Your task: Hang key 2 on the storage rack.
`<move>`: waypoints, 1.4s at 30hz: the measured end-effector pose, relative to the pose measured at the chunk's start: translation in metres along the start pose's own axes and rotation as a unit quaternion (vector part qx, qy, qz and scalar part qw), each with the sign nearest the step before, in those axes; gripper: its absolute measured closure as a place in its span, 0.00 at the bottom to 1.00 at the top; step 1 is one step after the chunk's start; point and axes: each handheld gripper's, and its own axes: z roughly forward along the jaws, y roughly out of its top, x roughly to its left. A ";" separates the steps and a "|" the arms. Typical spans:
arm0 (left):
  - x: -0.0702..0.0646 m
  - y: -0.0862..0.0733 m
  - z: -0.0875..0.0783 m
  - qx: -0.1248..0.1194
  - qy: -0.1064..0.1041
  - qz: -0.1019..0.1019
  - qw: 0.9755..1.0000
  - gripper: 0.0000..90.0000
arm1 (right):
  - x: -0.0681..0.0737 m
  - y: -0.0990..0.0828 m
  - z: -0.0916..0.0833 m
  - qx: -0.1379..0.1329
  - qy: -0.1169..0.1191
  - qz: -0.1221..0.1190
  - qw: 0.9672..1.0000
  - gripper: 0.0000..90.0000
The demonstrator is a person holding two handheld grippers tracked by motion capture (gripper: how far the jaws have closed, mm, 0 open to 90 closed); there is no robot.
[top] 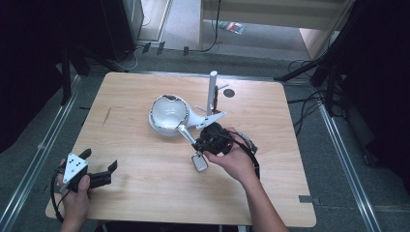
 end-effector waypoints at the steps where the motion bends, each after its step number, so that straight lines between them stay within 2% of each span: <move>1: 0.000 0.000 0.000 0.000 0.000 0.000 1.000 0.00 | -0.001 0.000 -0.001 -0.005 0.000 0.003 1.000 0.84; 8: 0.000 0.000 0.000 0.000 0.000 0.000 1.000 0.00 | -0.007 -0.001 -0.011 -0.041 -0.013 0.013 0.999 0.84; 14: 0.000 0.000 0.000 0.000 0.000 0.000 1.000 0.00 | -0.015 -0.004 -0.018 -0.072 -0.009 0.030 0.997 0.84; 20: 0.000 0.000 0.000 0.000 0.000 -0.001 1.000 0.00 | -0.020 -0.006 -0.023 -0.091 -0.020 0.038 0.995 0.84; 25: 0.000 0.000 0.000 0.000 0.000 0.000 1.000 0.00 | -0.026 -0.009 -0.028 -0.114 -0.016 0.053 0.992 0.84; 33: 0.000 0.000 0.000 0.000 0.000 0.000 1.000 0.00 | -0.040 -0.016 -0.034 -0.149 -0.006 0.089 0.985 0.84; 37: 0.000 0.000 0.000 0.000 0.000 0.000 1.000 0.00 | -0.044 -0.018 -0.036 -0.158 -0.005 0.100 0.982 0.84; 42: 0.000 0.000 0.000 0.000 0.000 0.000 1.000 0.00 | -0.052 -0.023 -0.036 -0.168 0.012 0.122 0.978 0.84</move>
